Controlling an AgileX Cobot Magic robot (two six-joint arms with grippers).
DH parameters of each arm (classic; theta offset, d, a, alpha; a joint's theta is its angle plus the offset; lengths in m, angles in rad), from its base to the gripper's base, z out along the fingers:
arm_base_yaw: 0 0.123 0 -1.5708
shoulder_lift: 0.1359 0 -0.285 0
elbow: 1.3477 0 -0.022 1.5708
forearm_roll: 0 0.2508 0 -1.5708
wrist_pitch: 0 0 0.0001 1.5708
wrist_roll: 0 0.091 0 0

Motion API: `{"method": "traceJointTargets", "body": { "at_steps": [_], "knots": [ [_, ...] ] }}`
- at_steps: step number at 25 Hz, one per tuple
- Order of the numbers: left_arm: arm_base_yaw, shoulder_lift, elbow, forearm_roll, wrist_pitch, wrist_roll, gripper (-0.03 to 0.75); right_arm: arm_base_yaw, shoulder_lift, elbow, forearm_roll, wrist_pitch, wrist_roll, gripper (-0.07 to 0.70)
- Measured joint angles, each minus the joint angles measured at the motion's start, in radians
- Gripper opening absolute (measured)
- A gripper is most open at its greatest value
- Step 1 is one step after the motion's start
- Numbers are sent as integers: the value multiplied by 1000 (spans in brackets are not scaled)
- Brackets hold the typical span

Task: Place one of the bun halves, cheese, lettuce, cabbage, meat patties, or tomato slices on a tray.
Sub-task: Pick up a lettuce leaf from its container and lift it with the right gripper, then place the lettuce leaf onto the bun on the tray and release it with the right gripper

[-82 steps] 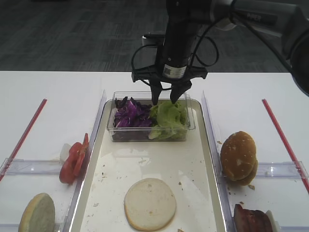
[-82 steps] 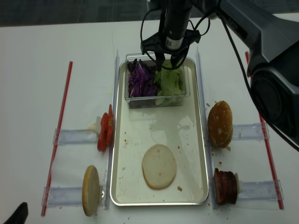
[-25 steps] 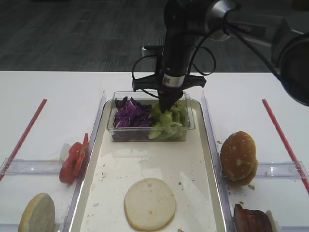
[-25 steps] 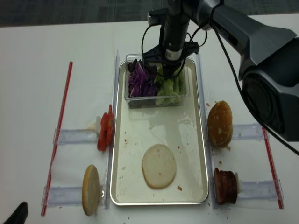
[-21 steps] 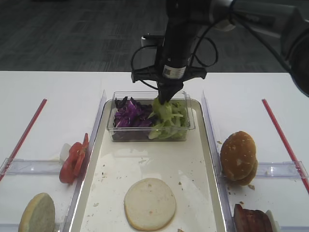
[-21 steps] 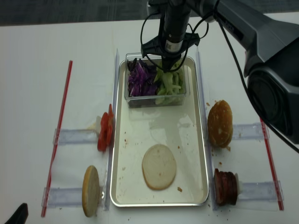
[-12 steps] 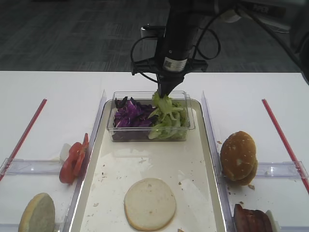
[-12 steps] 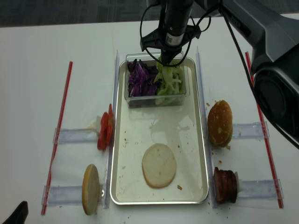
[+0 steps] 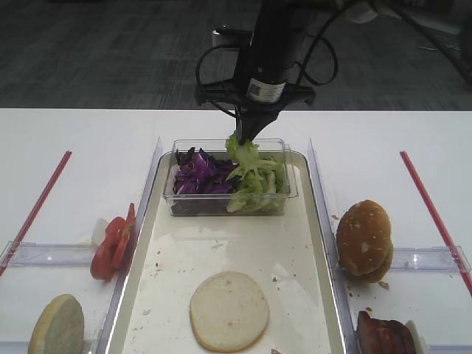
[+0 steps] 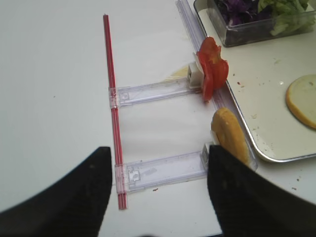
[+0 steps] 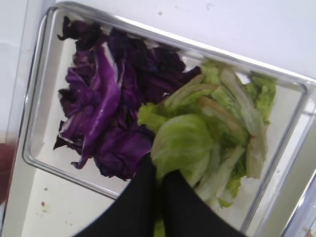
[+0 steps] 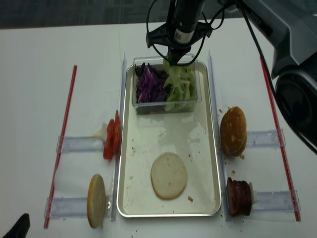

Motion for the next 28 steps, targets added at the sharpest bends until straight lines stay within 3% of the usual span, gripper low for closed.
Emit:
{"method": "traceJointTargets", "body": {
  "at_steps": [12,20,28],
  "knots": [
    [0,0,0,0,0,0,429,13,-173,259,8,0,-102,33],
    [0,0,0,2,0,-6,429,70,-258,407,-10,-4,-124,33],
    [0,0,0,4,0,-16,429,117,-348,606,6,-79,-124,33]
  ]
}}
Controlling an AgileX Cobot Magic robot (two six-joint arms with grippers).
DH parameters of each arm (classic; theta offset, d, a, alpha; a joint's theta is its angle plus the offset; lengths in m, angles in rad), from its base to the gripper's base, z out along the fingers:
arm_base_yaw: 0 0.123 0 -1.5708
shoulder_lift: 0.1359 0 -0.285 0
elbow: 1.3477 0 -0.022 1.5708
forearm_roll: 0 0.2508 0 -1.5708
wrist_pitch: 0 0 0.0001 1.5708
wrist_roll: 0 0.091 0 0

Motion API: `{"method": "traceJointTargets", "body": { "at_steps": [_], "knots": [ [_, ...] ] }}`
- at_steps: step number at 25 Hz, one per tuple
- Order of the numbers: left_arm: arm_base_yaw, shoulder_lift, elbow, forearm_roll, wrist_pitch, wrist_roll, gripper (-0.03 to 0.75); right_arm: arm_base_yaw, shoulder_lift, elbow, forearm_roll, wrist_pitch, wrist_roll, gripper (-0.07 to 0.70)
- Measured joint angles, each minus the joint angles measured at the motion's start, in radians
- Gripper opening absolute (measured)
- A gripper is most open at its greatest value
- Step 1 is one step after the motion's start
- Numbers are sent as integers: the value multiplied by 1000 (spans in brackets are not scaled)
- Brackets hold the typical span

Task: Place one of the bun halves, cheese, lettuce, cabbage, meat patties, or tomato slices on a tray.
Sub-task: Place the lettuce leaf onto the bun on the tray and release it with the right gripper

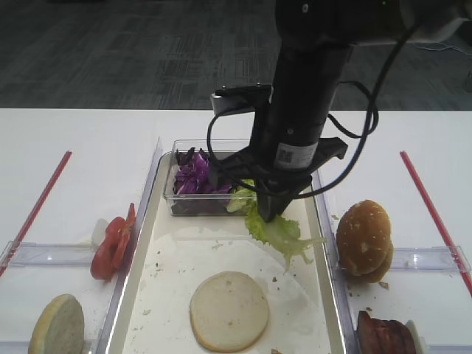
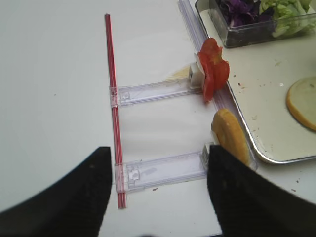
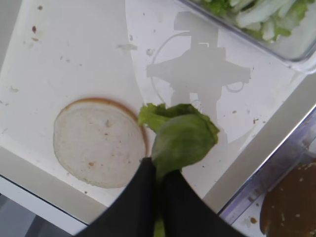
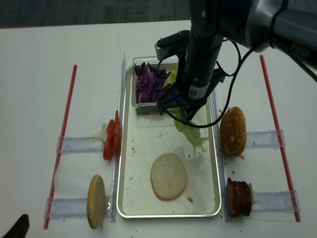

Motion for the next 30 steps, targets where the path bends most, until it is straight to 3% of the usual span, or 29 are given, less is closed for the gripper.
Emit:
{"method": "traceJointTargets", "body": {
  "at_steps": [15,30],
  "knots": [
    [0,0,0,1,0,-4,429,59,-122,259,35,-162,0,33],
    [0,0,0,1,0,-4,429,66,-111,268,151,-179,-149,33]
  ]
}}
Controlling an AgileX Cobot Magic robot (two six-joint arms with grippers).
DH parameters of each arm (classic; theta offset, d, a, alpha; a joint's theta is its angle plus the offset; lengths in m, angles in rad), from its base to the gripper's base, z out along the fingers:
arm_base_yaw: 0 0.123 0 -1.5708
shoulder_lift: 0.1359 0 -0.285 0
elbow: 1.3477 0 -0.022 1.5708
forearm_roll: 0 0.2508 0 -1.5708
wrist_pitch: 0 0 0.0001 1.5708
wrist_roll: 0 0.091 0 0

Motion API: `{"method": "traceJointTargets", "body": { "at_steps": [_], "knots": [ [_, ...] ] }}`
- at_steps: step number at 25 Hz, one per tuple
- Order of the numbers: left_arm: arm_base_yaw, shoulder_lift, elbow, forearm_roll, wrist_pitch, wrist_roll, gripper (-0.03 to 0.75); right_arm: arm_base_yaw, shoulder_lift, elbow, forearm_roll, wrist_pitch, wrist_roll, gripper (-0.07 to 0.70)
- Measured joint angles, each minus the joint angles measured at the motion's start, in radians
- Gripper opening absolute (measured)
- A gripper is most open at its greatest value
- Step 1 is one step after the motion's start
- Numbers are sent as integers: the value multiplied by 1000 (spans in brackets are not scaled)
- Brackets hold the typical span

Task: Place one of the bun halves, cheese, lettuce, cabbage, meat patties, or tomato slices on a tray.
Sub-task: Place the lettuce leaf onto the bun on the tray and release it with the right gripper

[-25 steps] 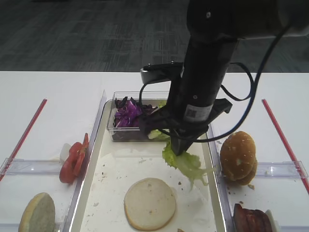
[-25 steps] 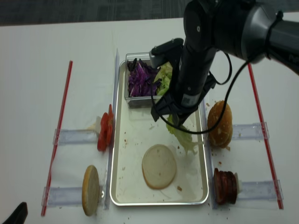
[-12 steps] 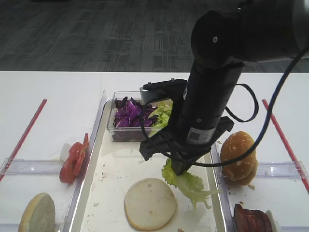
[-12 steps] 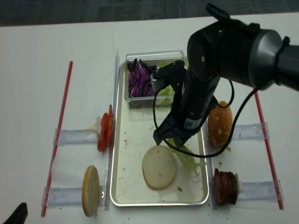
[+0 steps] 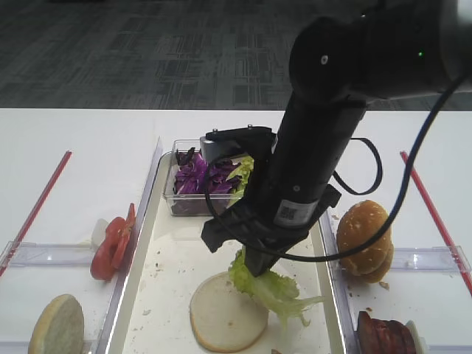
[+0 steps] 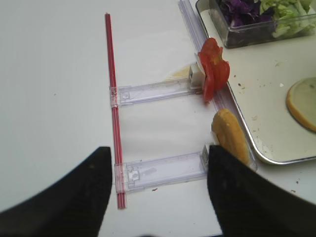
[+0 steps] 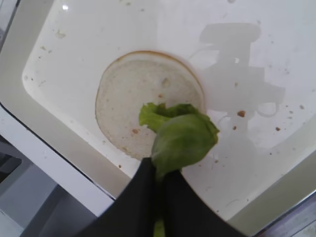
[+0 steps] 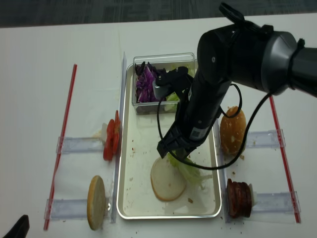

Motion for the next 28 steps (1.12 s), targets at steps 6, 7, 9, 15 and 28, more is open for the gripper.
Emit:
{"method": "traceJointTargets", "body": {
  "at_steps": [6,7,9,15,28],
  "knots": [
    [0,0,0,0,0,0,429,66,25,-2,-2,2,-25,33],
    [0,0,0,0,0,0,429,76,30,-6,-2,2,-25,33],
    [0,0,0,0,0,0,429,97,40,-27,-4,4,-25,33],
    [0,0,0,0,0,0,429,157,90,-113,-74,51,-10,33],
    [0,0,0,0,0,-2,429,172,134,-139,-144,29,4,33]
  ]
}}
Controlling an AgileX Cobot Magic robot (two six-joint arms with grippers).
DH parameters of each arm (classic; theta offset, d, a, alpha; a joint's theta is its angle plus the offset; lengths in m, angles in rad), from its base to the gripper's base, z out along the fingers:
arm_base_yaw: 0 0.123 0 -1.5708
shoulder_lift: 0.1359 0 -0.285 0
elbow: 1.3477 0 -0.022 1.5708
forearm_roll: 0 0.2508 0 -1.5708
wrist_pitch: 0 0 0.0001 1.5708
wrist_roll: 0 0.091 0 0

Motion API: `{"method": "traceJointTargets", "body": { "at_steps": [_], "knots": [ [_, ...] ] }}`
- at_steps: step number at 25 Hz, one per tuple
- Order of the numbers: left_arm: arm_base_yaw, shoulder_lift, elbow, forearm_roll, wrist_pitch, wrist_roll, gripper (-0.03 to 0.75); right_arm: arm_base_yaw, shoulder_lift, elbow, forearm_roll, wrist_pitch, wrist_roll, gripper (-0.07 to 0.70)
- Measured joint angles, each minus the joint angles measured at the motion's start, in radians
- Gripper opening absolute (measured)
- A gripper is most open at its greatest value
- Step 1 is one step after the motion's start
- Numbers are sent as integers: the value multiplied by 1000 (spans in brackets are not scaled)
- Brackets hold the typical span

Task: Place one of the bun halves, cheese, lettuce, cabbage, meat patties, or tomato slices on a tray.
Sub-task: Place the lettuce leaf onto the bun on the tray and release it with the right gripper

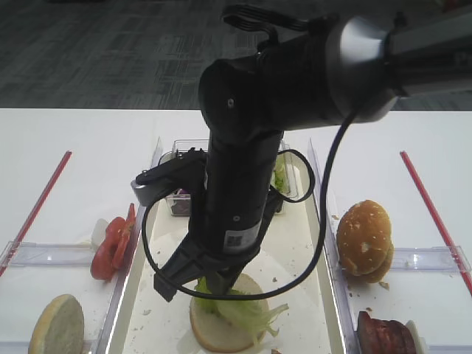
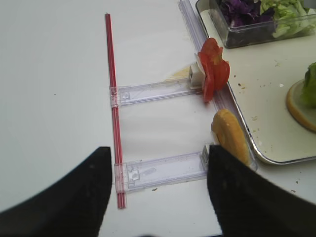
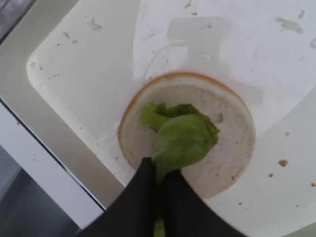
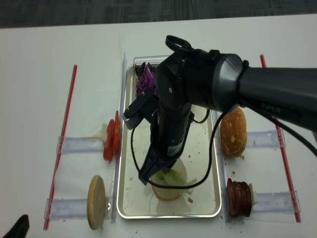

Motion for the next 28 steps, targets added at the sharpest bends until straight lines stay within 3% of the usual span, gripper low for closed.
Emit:
{"method": "traceJointTargets", "body": {
  "at_steps": [21,28],
  "knots": [
    [0,0,0,0,0,0,429,0,55,0,3,-32,-28,34],
    [0,0,0,0,0,0,429,0,55,0,5,-57,-28,117]
  ]
}}
